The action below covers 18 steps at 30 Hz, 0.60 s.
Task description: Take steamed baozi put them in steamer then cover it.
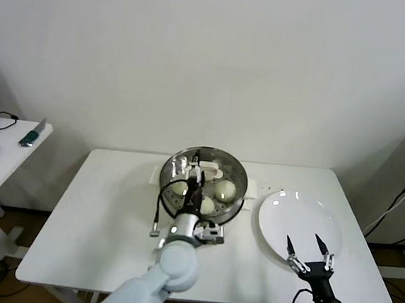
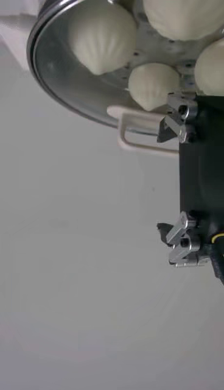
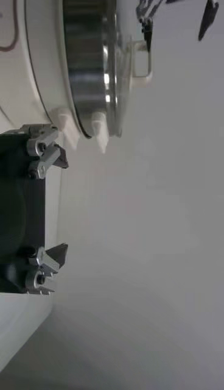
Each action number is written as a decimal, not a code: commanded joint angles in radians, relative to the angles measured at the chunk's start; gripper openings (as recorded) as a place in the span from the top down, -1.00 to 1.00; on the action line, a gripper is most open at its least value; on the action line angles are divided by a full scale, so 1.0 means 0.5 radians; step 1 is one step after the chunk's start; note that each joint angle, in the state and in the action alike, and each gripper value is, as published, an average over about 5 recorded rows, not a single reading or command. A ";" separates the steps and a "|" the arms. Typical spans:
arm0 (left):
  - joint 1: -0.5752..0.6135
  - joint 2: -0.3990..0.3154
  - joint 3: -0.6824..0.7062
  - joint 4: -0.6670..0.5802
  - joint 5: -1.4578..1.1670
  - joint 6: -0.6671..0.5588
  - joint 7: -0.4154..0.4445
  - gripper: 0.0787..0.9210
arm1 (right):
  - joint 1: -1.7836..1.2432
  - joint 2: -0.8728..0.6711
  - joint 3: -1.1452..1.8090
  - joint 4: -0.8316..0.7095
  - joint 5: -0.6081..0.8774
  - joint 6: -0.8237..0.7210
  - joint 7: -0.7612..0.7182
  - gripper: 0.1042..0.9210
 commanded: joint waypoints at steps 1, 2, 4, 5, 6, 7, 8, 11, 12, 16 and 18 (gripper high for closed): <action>0.141 0.219 -0.210 -0.353 -0.699 -0.260 -0.233 -0.77 | 0.014 -0.012 -0.024 0.010 0.083 -0.077 0.119 -0.76; 0.175 0.247 -0.260 -0.374 -0.763 -0.333 -0.246 -0.77 | 0.014 -0.015 -0.028 0.010 0.080 -0.081 0.122 -0.76; 0.246 0.300 -0.351 -0.404 -0.910 -0.481 -0.282 -0.77 | 0.017 -0.019 -0.035 0.011 0.076 -0.079 0.126 -0.76; 0.286 0.327 -0.399 -0.417 -1.002 -0.553 -0.317 -0.77 | 0.020 -0.020 -0.037 0.011 0.074 -0.076 0.129 -0.76; 0.325 0.351 -0.439 -0.428 -1.103 -0.616 -0.355 -0.77 | 0.025 -0.021 -0.037 0.012 0.073 -0.072 0.133 -0.76; 0.361 0.370 -0.491 -0.442 -1.226 -0.674 -0.400 -0.77 | 0.032 -0.021 -0.036 0.013 0.072 -0.069 0.137 -0.76; 0.395 0.387 -0.551 -0.457 -1.353 -0.718 -0.452 -0.77 | 0.039 -0.021 -0.034 0.014 0.072 -0.065 0.142 -0.76; 0.487 0.417 -0.754 -0.514 -1.680 -0.776 -0.563 -0.77 | 0.052 -0.023 -0.029 0.023 0.076 -0.063 0.154 -0.76; 0.519 0.420 -0.832 -0.536 -1.771 -0.784 -0.583 -0.77 | 0.053 -0.026 -0.030 0.028 0.077 -0.063 0.158 -0.76; 0.669 0.386 -1.177 -0.589 -2.154 -0.859 -0.592 -0.77 | 0.055 -0.038 -0.038 0.037 0.075 -0.052 0.173 -0.76; 0.746 0.356 -1.333 -0.576 -2.323 -0.927 -0.563 -0.77 | 0.058 -0.039 -0.042 0.033 0.073 -0.044 0.175 -0.76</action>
